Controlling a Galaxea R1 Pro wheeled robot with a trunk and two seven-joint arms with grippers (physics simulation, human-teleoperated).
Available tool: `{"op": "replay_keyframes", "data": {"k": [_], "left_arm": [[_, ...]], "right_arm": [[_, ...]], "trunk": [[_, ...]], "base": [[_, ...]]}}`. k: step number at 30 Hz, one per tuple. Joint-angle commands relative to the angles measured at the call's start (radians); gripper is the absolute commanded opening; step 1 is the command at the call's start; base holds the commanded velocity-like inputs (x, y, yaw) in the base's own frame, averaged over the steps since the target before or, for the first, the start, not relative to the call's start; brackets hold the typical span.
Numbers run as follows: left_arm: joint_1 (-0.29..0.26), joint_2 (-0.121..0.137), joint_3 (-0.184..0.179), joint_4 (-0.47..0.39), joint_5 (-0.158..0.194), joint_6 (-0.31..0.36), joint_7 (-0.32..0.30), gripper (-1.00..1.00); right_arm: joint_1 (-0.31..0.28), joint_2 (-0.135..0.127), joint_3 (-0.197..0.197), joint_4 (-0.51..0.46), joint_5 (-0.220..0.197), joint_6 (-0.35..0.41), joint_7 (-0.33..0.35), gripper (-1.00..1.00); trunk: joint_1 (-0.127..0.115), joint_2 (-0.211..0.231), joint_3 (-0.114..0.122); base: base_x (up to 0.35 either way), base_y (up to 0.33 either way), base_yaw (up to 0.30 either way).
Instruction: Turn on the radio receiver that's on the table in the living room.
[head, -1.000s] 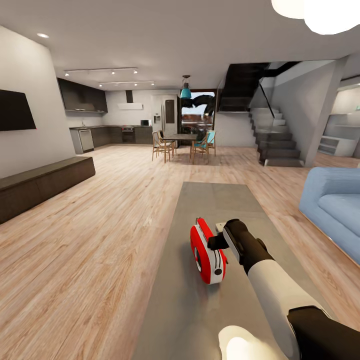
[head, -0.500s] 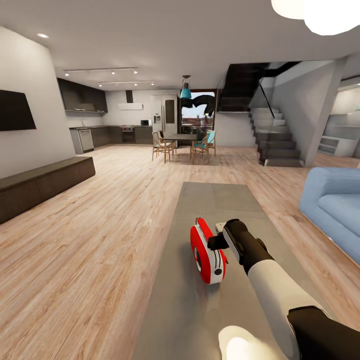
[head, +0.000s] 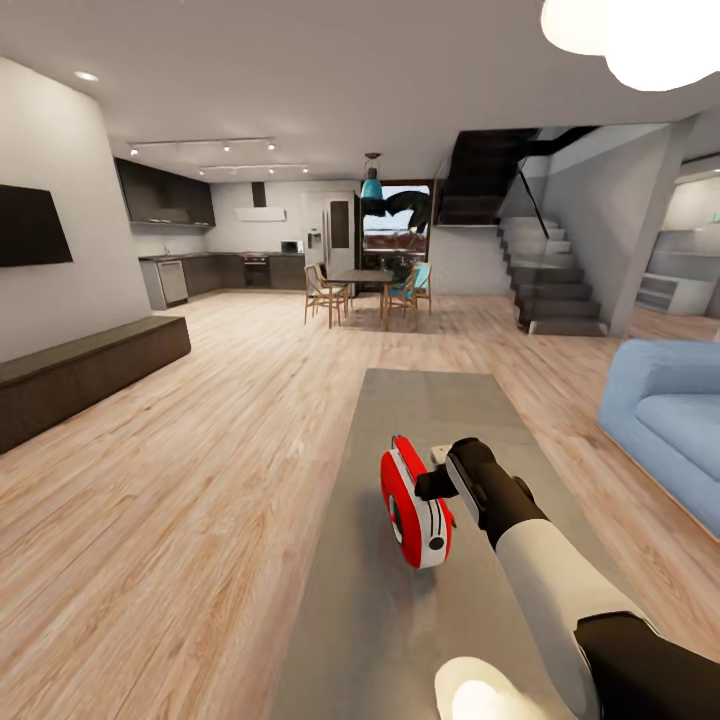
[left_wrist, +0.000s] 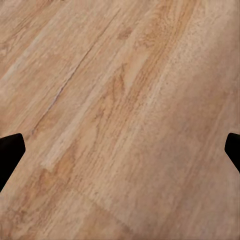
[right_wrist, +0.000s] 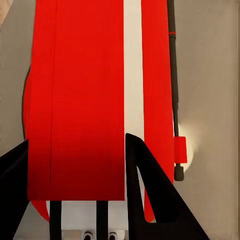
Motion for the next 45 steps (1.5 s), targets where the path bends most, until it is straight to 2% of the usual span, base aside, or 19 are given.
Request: {"op": "replay_keyframes", "data": {"k": [1, 45], "left_arm": [[0.0, 0.0, 0.0, 0.0, 0.0, 0.0, 0.0, 1.0], [0.0, 0.001, 0.0, 0.0, -0.001, 0.003, -0.003, 1.0]], "right_arm": [[0.0, 0.0, 0.0, 0.0, -0.001, 0.0, 0.0, -1.0], [0.0, -0.006, -0.003, -0.003, -0.006, -0.008, 0.014, -1.0]], "trunk": [[-0.004, 0.007, 0.003], [-0.173, 0.315, 0.141]], "base": [[0.0, 0.0, 0.0], [0.0, 0.0, 0.0]]}}
